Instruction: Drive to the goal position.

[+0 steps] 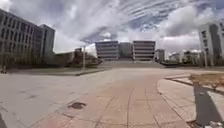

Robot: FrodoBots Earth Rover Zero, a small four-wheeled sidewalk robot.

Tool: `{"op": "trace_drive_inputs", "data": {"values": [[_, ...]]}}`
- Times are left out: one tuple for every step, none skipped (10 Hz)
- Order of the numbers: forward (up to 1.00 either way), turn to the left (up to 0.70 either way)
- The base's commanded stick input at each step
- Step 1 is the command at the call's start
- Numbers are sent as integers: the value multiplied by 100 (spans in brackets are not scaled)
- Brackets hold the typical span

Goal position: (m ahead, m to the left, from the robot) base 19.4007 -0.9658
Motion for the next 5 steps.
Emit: {"op": "trace_drive_inputs", "data": {"values": [[100, -29], [100, -40], [100, -40], [100, -40], [100, -40]]}}
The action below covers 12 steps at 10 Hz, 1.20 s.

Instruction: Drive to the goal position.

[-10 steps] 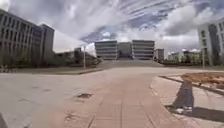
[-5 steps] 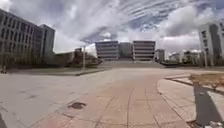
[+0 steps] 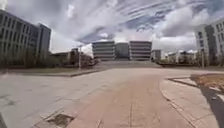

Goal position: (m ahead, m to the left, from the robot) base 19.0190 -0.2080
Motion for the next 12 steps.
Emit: {"op": "trace_drive_inputs", "data": {"values": [[100, -40], [100, -38], [100, -28], [100, -9], [100, 6], [100, 0], [100, 0], [100, 0], [100, 0], [100, 0], [100, 0], [100, 0]]}}
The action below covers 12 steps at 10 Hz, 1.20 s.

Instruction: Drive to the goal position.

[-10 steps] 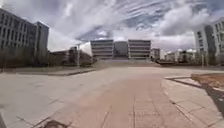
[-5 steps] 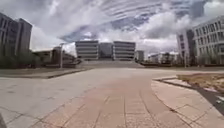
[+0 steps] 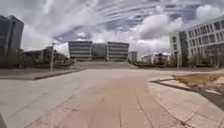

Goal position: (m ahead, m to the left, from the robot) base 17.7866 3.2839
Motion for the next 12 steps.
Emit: {"op": "trace_drive_inputs", "data": {"values": [[100, 0], [100, 0], [100, 0], [100, 0], [100, 0], [100, 0], [100, 0], [100, 0], [100, 0], [100, 0], [100, 0], [100, 0]]}}
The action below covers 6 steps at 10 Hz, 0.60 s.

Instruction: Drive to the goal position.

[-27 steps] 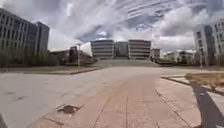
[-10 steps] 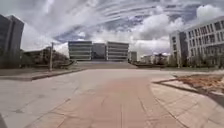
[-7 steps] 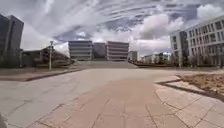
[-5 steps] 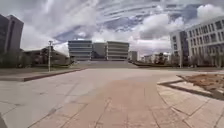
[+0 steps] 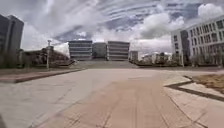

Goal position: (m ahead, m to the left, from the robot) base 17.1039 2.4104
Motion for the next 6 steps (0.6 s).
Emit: {"op": "trace_drive_inputs", "data": {"values": [[100, 0], [100, 0], [100, 0], [100, 0], [100, 0], [100, 0]]}}
